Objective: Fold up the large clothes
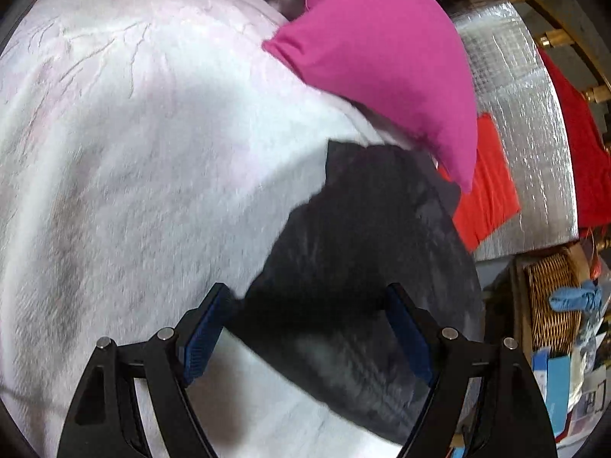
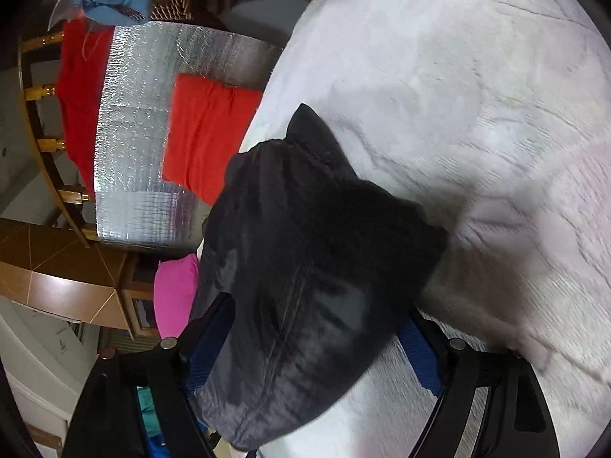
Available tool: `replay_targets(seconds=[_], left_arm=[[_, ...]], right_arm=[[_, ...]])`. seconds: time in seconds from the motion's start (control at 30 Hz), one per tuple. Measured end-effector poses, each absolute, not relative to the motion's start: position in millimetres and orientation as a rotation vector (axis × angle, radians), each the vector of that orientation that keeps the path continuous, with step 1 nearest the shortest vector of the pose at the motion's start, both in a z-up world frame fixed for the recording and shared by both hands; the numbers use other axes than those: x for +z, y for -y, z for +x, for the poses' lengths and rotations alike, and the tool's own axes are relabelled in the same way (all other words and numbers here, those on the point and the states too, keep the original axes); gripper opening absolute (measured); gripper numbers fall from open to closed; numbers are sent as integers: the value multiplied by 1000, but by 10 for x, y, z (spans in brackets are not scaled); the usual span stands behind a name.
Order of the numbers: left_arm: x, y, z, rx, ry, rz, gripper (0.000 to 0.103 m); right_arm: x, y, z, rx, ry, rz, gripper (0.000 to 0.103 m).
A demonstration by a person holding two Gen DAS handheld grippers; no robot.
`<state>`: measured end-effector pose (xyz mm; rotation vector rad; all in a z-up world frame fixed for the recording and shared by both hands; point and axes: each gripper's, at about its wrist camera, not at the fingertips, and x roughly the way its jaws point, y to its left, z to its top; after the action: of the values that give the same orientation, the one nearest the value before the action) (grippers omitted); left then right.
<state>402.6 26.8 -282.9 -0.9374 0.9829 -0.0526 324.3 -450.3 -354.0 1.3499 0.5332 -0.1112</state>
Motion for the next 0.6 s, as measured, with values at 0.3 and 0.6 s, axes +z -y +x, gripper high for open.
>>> replay_targets(seconds=[0.3, 0.6], left_arm=[[-2817, -246, 4193, -73, -939, -900, 32], [-2363, -297, 3894, -119, -854, -829, 18]], right_arm=[[-3452, 4461, 3521, -189, -511, 1213, 49], [-2843, 4307, 3125, -174, -415, 1099, 32]])
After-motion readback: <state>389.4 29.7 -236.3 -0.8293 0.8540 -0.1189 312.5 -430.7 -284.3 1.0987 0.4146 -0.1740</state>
